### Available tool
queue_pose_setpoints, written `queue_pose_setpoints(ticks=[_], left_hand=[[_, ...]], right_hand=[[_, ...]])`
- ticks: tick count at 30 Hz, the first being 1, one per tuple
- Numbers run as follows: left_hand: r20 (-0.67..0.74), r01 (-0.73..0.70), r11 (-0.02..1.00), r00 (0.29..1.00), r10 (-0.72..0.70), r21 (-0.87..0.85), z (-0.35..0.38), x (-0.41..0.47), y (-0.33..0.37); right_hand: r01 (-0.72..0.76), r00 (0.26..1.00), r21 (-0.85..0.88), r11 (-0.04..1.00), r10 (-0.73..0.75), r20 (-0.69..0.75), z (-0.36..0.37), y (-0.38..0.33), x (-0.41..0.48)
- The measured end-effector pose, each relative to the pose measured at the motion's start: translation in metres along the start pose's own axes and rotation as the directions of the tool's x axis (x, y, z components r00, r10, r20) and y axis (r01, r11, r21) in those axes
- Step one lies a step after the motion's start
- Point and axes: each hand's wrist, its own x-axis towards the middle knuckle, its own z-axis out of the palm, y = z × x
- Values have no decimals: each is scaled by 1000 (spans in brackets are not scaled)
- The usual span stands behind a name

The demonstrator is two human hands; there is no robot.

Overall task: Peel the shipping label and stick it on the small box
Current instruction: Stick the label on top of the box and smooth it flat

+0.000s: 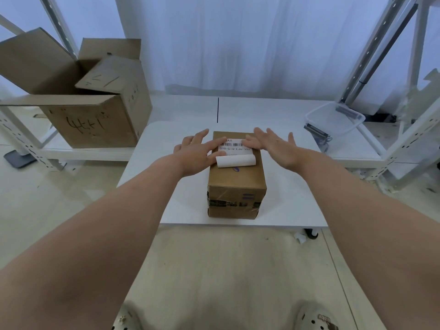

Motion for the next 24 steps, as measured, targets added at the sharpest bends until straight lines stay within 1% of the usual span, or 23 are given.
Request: queue_pose_setpoints(ticks=[2,3,5,7,9,10,12,13,14,16,17,19,21,22,23,24], left_hand=[[-45,-8,1000,999,8,-7,1,2,1],[-96,-15,1000,995,13,-25,0,3,3],[-209,-25,991,978,-4,-134,-1,8,10],[-264,-36,964,964,-36,-263,-2,16,17],[-249,-53,922,967,-48,-384,-2,23,20],[-229,-63,894,972,-46,-444,-1,26,20],[-185,-65,846,982,-40,-530,0,33,18],[-177,-67,821,983,-41,-567,1,35,17],[-183,-76,792,982,-45,-606,1,36,15],[-226,-110,728,972,-63,-676,4,40,11],[-257,-129,716,964,-72,-686,5,42,10],[-311,-144,735,946,-96,-663,7,44,9],[-340,-134,759,933,-121,-637,7,43,9],[-336,-124,757,933,-132,-641,6,42,8],[-306,-108,739,942,-137,-665,4,40,8],[-238,-75,712,962,-132,-698,1,38,7]], right_hand=[[-11,1000,32,999,11,-21,-4,9,-5],[-10,1000,59,998,12,-26,-5,9,-6],[-4,997,95,995,11,-76,-5,4,-4],[10,982,97,995,9,-190,-4,-2,4],[36,955,146,989,9,-297,-1,-6,12],[56,944,170,984,4,-330,1,-9,15],[79,931,153,985,-19,-364,7,-11,23],[84,932,156,984,-23,-361,10,-12,26],[90,939,217,972,-10,-345,11,-13,28],[72,963,445,892,54,-264,11,-13,28],[64,969,526,848,73,-236,11,-11,29],[35,967,581,813,120,-225,13,-7,33],[21,958,594,804,153,-241,13,-9,33],[9,958,594,805,163,-236,12,-9,33],[-14,966,601,799,166,-199,11,-8,32],[-43,979,629,777,158,-129,10,-6,31]])
